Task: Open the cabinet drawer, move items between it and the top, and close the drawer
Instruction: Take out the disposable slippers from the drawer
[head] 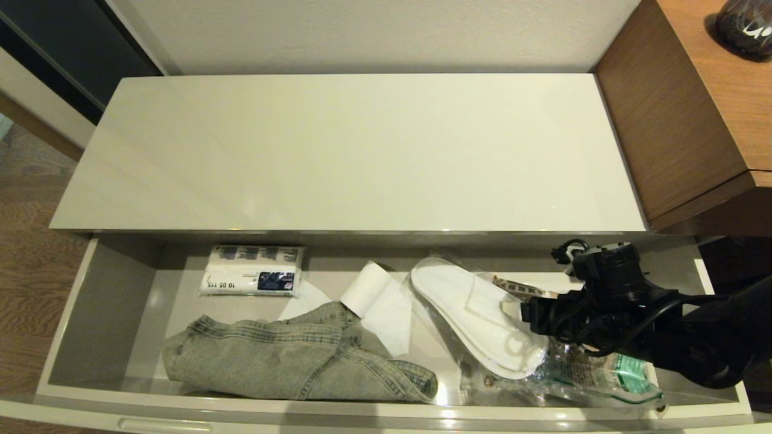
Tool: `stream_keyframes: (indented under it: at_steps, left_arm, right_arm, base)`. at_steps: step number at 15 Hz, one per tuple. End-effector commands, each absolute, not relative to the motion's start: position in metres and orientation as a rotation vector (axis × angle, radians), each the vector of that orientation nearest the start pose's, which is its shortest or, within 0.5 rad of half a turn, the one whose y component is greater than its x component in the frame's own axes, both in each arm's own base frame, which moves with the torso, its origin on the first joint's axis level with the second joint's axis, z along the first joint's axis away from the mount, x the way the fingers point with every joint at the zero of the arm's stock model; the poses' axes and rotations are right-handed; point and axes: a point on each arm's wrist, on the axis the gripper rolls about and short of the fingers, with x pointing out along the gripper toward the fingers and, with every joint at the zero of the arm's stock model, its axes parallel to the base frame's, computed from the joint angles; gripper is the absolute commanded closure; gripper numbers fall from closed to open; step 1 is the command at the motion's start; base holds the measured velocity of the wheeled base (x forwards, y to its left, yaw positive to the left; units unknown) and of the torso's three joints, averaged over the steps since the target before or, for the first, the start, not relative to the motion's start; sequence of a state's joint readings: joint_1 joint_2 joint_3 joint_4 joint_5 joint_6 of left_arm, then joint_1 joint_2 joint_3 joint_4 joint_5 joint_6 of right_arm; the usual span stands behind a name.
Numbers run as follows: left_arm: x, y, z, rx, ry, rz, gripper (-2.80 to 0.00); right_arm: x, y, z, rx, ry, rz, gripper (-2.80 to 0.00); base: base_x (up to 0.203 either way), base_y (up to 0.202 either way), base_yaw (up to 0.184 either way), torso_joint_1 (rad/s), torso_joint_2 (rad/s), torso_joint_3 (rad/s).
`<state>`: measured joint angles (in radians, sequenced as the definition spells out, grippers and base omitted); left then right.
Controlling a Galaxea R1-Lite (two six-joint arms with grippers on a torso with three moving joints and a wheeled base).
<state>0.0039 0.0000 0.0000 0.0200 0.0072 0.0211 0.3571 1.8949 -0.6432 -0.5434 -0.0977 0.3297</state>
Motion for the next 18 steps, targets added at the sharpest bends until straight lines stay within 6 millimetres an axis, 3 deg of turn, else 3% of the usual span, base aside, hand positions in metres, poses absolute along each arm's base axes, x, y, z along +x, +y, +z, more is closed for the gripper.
stream_keyframes:
  at_steps: [1,18]
  left_arm:
    - [-0.023,0.0,0.073,0.022,0.022,0.012,0.0]
    - [-0.023,0.0,0.073,0.023,0.022,0.012,0.0]
  right_arm:
    - [0.281,0.105,0.074,0.158,0.726,0.136,-2.8]
    - [0.27,0.094,0.082,0.274,0.786,0.323,-2.8]
  base:
    - [0.0,0.0,0.0,0.0,0.0,0.0]
    - [0.0,0.0,0.0,0.0,0.0,0.0]
